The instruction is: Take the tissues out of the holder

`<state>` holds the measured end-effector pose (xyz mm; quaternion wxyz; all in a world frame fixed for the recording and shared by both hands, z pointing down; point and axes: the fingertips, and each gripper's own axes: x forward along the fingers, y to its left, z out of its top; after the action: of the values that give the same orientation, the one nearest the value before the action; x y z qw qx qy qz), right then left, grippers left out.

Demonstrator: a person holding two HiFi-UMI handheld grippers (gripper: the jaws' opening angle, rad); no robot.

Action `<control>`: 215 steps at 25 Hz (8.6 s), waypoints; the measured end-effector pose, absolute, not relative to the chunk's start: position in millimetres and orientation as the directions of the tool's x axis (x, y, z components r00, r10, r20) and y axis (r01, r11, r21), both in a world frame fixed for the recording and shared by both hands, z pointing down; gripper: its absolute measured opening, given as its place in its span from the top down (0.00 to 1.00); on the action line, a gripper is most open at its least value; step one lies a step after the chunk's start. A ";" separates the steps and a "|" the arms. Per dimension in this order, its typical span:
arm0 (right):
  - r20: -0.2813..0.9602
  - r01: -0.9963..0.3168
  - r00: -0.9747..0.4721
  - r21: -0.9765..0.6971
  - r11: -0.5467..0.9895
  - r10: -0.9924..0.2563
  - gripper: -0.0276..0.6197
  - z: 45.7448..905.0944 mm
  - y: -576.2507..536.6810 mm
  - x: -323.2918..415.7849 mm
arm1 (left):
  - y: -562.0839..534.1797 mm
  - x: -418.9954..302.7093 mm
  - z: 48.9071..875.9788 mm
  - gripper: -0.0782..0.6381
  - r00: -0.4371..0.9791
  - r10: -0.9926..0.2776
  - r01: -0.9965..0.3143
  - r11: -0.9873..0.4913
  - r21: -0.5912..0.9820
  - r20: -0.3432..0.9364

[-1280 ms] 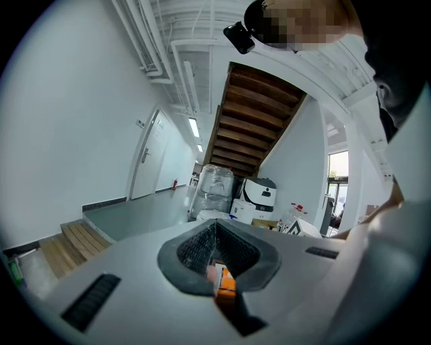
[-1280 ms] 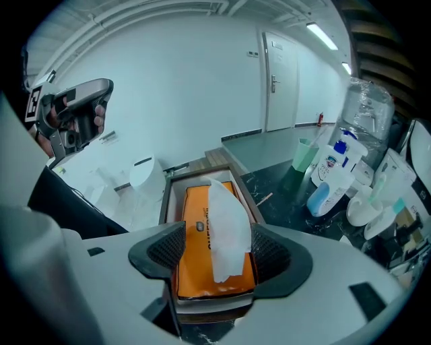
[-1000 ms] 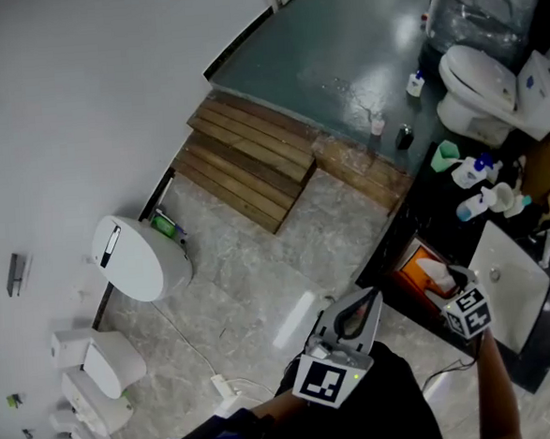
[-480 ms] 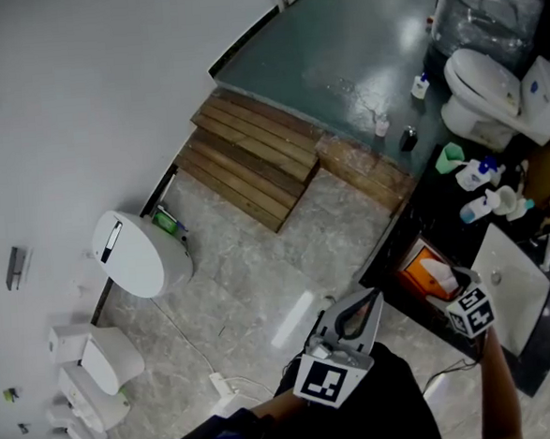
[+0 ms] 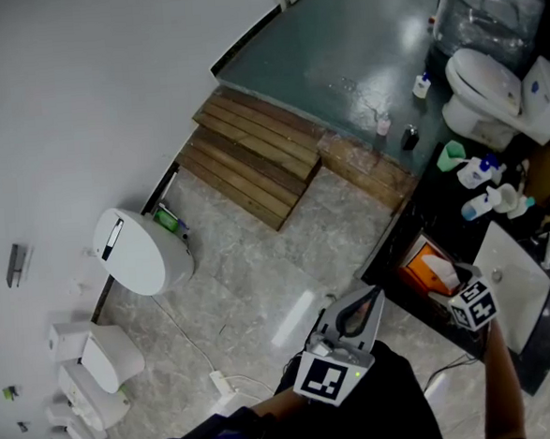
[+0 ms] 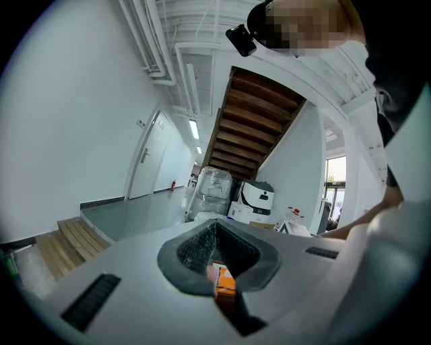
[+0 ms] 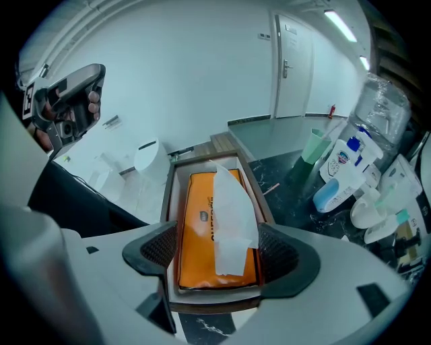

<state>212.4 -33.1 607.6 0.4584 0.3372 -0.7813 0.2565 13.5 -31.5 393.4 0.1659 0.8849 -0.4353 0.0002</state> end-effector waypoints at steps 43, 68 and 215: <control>0.974 -0.714 -0.163 -0.007 0.700 -0.156 0.46 630.1 -38.1 198.8 | -31.5 0.7 398.6 0.90 0.635 -0.764 -0.734 -0.551 0.397 0.115; 0.934 -0.636 -0.186 0.123 0.762 -0.305 0.79 599.0 -39.0 197.0 | -34.3 -11.4 396.8 0.90 0.619 -0.777 -0.748 -0.539 0.388 0.115; 0.736 -0.767 -0.130 0.350 0.538 -0.665 0.90 487.3 -8.0 214.7 | -2.2 25.4 395.4 0.90 0.739 -0.665 -0.643 -0.650 0.404 0.106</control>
<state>214.7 -8.0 487.3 0.4549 0.4775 -0.7496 0.0564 25.4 -2.2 395.4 0.2123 0.9080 -0.3603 -0.0261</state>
